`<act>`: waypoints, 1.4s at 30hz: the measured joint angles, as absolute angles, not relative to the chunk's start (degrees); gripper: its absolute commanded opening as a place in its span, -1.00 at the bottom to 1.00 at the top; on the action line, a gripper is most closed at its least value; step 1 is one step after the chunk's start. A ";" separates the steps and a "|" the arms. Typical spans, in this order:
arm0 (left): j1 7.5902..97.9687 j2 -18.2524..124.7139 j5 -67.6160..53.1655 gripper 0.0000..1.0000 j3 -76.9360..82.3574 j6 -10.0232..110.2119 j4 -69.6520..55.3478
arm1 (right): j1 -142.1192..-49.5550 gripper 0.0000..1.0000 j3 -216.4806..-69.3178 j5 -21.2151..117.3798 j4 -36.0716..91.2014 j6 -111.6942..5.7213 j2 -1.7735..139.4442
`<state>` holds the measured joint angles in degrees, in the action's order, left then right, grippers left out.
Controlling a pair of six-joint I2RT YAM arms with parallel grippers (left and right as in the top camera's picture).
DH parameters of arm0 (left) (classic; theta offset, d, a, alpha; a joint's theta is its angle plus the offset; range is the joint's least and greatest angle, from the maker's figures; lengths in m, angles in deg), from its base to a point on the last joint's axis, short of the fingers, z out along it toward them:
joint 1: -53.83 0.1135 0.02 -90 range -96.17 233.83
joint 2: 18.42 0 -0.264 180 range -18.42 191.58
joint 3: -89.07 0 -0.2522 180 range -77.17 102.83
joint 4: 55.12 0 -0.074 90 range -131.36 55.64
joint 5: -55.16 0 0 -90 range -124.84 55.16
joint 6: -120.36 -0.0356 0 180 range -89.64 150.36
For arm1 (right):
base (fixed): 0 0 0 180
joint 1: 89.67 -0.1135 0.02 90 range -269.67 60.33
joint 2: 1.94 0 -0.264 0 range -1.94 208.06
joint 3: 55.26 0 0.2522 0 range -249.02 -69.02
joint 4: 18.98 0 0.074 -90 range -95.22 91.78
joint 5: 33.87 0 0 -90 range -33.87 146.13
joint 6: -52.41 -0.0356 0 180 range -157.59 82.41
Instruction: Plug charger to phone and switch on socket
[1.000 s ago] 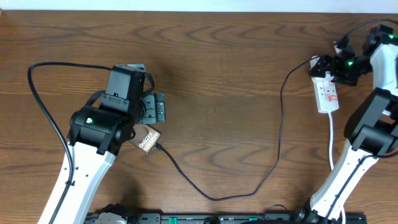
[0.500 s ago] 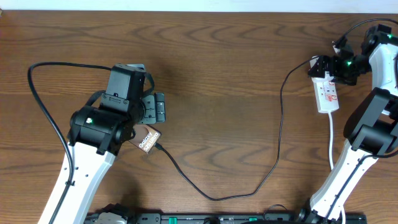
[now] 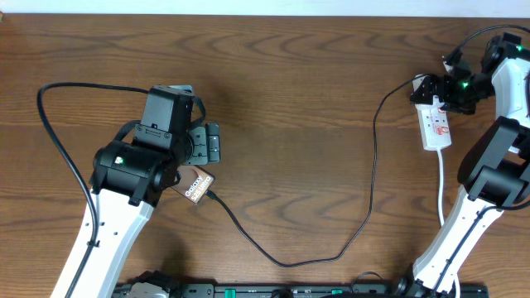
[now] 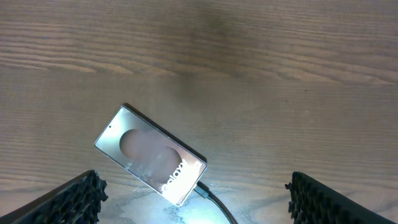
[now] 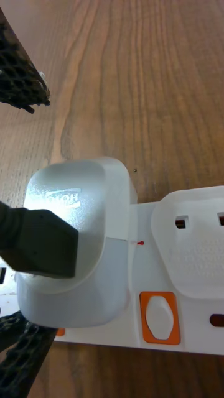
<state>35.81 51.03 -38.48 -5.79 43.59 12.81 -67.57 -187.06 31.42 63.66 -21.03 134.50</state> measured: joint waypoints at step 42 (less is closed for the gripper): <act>35.81 51.03 -38.48 0.86 -5.79 43.59 12.81 | -67.41 0.98 -181.42 29.80 57.74 -22.02 131.77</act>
<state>35.81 51.03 -38.48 -5.79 43.59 12.81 -67.41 -181.42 29.80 57.74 -22.02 131.77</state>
